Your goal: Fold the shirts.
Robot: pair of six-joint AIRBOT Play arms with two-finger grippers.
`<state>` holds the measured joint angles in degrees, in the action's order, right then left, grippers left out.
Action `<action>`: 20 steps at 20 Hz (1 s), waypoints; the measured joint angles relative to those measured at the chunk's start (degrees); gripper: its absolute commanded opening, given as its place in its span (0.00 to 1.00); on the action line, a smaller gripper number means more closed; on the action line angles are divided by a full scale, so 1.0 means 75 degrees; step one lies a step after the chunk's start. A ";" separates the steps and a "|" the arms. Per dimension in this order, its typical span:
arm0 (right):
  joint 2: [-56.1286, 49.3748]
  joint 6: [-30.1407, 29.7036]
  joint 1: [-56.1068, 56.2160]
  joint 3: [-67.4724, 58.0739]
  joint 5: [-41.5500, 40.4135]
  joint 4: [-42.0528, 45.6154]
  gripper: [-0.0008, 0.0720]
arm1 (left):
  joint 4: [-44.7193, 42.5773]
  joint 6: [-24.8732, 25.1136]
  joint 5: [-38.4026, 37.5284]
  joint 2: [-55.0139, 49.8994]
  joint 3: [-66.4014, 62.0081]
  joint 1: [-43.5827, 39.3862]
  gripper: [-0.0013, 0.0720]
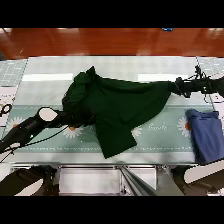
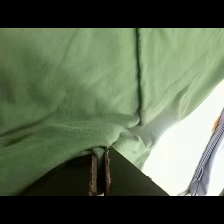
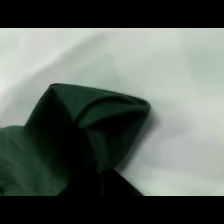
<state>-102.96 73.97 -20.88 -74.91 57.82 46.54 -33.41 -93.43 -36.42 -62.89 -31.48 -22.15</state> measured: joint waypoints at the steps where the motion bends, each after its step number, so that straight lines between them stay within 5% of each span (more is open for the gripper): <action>1: 0.0023 -0.0012 0.0026 -0.0140 0.0157 0.0035 0.04 | 0.0003 0.0029 -0.0009 0.0038 -0.0064 0.0093 0.05; 6: 0.0906 -0.0067 0.0070 -0.1655 0.0947 0.0297 0.04 | -0.0006 0.0554 -0.0501 0.0720 -0.1419 0.1399 0.04; 10: 0.2107 0.0052 0.0111 -0.3885 0.1297 0.0379 0.04 | -0.0318 0.0903 -0.1536 0.1370 -0.4185 0.2993 0.04; 16: 0.4540 0.0271 0.0154 -0.5359 0.1250 0.0629 0.04 | -0.1999 0.1058 -0.3319 0.1676 -0.8696 0.4395 0.04; 20: 0.6178 0.0347 0.0154 -0.5540 0.1443 0.1271 0.04 | -0.2806 0.1087 -0.3841 0.2092 -1.0209 0.4654 0.04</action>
<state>-56.62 76.58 -19.73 -116.46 68.64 56.07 -54.46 -85.27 -65.23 -47.20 -108.05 12.75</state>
